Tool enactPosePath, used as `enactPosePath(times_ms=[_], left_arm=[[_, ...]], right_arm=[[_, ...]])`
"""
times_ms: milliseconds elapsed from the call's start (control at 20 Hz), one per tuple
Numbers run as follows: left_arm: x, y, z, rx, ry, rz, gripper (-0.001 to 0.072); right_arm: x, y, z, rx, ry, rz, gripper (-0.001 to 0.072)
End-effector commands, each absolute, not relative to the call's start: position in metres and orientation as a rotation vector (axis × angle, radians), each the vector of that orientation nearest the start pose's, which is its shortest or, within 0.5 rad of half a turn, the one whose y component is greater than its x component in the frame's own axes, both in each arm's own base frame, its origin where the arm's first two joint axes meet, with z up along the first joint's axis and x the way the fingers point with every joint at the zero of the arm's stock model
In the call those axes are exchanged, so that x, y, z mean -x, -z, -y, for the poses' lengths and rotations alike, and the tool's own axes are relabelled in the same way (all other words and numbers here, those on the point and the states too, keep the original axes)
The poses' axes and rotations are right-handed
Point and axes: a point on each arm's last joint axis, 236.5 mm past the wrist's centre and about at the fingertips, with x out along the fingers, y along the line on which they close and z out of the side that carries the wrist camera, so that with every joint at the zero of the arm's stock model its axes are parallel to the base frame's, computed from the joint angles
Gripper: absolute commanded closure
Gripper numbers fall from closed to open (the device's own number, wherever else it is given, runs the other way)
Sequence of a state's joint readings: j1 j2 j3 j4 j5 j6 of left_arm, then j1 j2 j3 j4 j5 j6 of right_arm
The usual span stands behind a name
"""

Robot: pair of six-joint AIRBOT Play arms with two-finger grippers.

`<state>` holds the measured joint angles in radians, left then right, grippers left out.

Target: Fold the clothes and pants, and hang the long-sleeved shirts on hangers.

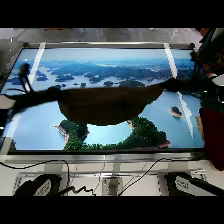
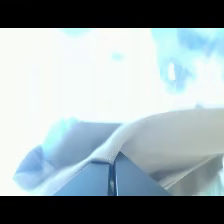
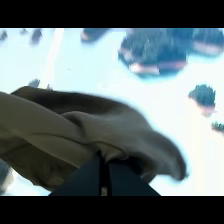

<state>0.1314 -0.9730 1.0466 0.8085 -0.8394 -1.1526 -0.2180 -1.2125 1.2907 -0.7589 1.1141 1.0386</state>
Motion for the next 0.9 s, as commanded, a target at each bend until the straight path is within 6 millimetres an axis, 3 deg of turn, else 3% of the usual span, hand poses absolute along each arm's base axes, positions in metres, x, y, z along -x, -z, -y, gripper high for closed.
enactPosePath(times_ms=[0, 150, 450, 600, 700, 800, 850], left_arm=[[-0.401, -0.286, 0.037, 0.242, 0.299, -0.355, 0.0690], [-0.364, -0.350, 0.035, 0.189, 0.279, -0.195, 0.0689], [-0.286, -0.424, 0.031, 0.051, 0.194, 0.051, 0.0689], [-0.260, -0.462, 0.018, 0.001, 0.108, 0.205, 0.0689], [-0.262, -0.460, 0.017, 0.005, 0.109, 0.200, 0.0690], [-0.285, -0.432, 0.016, 0.063, 0.130, 0.097, 0.0690], [-0.305, -0.407, 0.016, 0.107, 0.146, 0.007, 0.0690]], right_arm=[[-0.405, -0.254, -0.065, -0.171, -0.486, -0.532, 0.0699], [-0.361, -0.320, -0.072, -0.097, -0.468, -0.351, 0.0698], [-0.262, -0.422, -0.083, 0.028, -0.404, -0.010, 0.0698], [-0.229, -0.468, -0.076, 0.037, -0.336, 0.179, 0.0700], [-0.231, -0.486, -0.065, 0.018, -0.290, 0.254, 0.0701], [-0.263, -0.478, -0.052, -0.016, -0.267, 0.223, 0.0701], [-0.287, -0.465, -0.047, -0.048, -0.266, 0.172, 0.0701]])
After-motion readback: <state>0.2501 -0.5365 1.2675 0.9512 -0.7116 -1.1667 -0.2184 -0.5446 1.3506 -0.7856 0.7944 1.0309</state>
